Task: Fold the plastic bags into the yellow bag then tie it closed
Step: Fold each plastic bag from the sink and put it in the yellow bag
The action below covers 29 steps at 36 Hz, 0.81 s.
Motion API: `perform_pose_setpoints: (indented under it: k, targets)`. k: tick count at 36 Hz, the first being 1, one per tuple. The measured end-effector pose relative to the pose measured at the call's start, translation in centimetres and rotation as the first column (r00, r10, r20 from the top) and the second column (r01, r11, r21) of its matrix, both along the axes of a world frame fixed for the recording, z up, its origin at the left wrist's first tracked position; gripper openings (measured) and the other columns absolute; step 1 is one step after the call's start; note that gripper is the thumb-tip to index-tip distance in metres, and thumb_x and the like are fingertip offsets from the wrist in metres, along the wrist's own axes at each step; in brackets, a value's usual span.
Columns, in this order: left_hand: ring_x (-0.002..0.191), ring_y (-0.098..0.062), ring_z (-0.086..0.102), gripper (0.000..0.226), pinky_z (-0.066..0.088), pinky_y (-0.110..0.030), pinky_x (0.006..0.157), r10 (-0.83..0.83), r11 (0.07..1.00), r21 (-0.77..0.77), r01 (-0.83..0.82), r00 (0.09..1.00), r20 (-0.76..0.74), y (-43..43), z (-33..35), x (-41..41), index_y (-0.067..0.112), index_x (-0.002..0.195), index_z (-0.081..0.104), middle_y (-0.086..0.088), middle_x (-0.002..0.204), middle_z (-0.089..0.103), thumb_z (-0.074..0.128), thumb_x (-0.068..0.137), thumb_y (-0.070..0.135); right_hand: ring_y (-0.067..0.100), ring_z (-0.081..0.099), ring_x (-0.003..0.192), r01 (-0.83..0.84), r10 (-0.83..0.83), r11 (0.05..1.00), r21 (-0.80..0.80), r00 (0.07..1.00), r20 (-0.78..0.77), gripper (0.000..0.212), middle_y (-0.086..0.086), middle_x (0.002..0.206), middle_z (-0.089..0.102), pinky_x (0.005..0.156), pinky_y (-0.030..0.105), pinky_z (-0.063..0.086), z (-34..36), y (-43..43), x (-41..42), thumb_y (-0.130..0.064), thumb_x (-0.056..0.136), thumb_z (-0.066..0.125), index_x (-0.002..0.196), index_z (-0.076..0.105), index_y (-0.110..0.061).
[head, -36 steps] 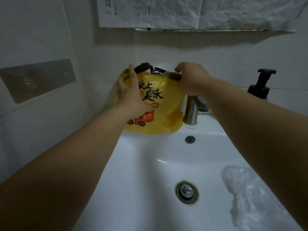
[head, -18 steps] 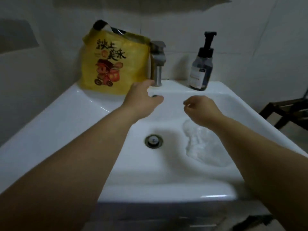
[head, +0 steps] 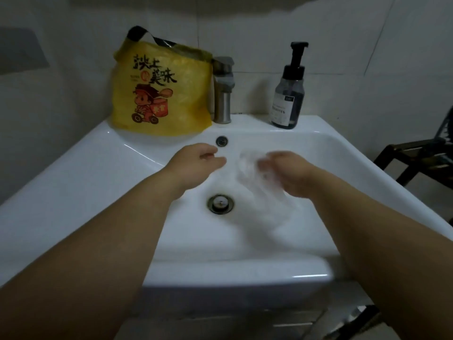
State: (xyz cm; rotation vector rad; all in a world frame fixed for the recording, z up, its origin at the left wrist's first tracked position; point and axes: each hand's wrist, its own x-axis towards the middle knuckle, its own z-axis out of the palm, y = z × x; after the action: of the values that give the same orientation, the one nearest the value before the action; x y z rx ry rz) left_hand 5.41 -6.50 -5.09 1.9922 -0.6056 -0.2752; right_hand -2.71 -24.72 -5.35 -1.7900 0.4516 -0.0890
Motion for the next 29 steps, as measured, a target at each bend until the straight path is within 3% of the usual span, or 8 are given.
perform_pose_setpoints:
  k: [3,7,10,13,16,19,24,29]
  targets:
    - [0.135,-0.016,0.037,0.063,0.034,-0.035,0.103,0.025,0.977,-0.206,-0.056,0.988,-0.15,0.3,1.2,0.2,0.026,0.146,0.038,0.004,0.151,0.038,0.063,0.091,0.04,0.021,0.054,0.073,-0.103,0.0,0.872,0.479,0.978,0.211,0.016,0.008,0.074,0.055,0.075,0.033,0.044,2.7,2.3,-0.1,-0.01,0.092,0.043,0.084,0.058,-0.008]
    - [0.131,-0.021,0.046,0.087,0.035,-0.049,0.106,-0.099,0.931,-0.364,-0.028,0.94,-0.326,1.8,2.0,0.2,0.031,0.143,0.042,0.01,0.138,0.055,0.075,0.066,0.056,0.027,0.062,0.082,-0.23,0.059,0.755,0.614,0.956,0.286,0.02,0.012,0.083,0.062,0.079,0.038,0.049,4.8,5.3,0.1,-0.014,0.082,0.042,0.089,0.059,-0.006]
    - [0.108,-0.018,0.064,0.07,0.051,-0.039,0.091,-0.169,0.908,-0.42,0.011,0.924,-0.343,3.3,1.9,0.2,0.021,0.129,0.058,0.006,0.111,0.071,0.076,0.07,0.053,0.023,0.068,0.063,-0.304,0.076,0.69,0.657,0.933,0.352,0.037,0.01,0.071,0.068,0.067,0.033,0.051,4.8,6.8,0.8,-0.017,0.09,0.036,0.077,0.068,-0.005]
    - [0.094,-0.018,0.069,0.048,0.053,-0.036,0.083,-0.161,0.895,-0.446,0.006,0.937,-0.311,4.1,1.2,0.7,0.014,0.111,0.067,0.001,0.098,0.074,0.078,0.072,0.041,0.016,0.065,0.055,-0.296,0.085,0.735,0.61,0.933,0.35,0.038,0.005,0.061,0.066,0.059,0.024,0.055,3.8,7.5,1.2,-0.018,0.096,0.043,0.069,0.068,-0.007]
    - [0.075,-0.011,0.068,0.01,0.051,-0.028,0.072,0.015,0.94,-0.336,-0.067,0.988,-0.155,4.1,0.6,1.1,0.019,0.088,0.071,0.007,0.079,0.073,0.076,0.081,0.024,0.028,0.07,0.086,-0.052,0.007,0.976,0.213,0.978,0.208,0.02,0.011,0.09,0.072,0.083,0.04,0.058,1.7,7.1,2.2,-0.018,0.094,0.054,0.099,0.066,-0.003]
    - [0.073,-0.014,0.059,0.022,0.045,-0.027,0.069,0.179,0.941,-0.292,-0.173,0.984,-0.007,4.0,0.1,1.7,0.004,0.091,0.069,-0.001,0.08,0.065,0.074,0.083,0.024,0.035,0.059,0.104,0.268,-0.256,0.96,-0.076,0.957,0.141,0.034,0.014,0.118,0.062,0.094,0.047,0.051,0.5,6.3,2.7,-0.022,0.095,0.049,0.123,0.055,-0.005]
    - [0.084,-0.017,0.059,0.007,0.047,-0.029,0.076,0.16,0.959,-0.247,-0.14,0.985,0.066,3.8,0.1,2.4,0.016,0.092,0.067,0.0,0.088,0.065,0.066,0.091,0.023,0.02,0.054,0.094,0.19,-0.224,0.971,0.144,0.935,0.276,0.021,0.003,0.111,0.055,0.079,0.034,0.049,1.3,5.1,3.0,-0.03,0.099,0.044,0.118,0.048,-0.024]
    - [0.098,-0.018,0.061,0.015,0.049,-0.033,0.088,0.084,0.964,-0.257,-0.064,0.994,0.068,3.2,0.4,2.8,0.027,0.101,0.058,0.005,0.098,0.064,0.066,0.091,0.021,0.027,0.056,0.108,-0.003,-0.02,0.992,0.123,0.981,0.19,0.059,0.001,0.134,0.046,0.089,0.043,0.053,1.1,5.5,3.5,-0.023,0.094,0.054,0.146,0.03,-0.032]
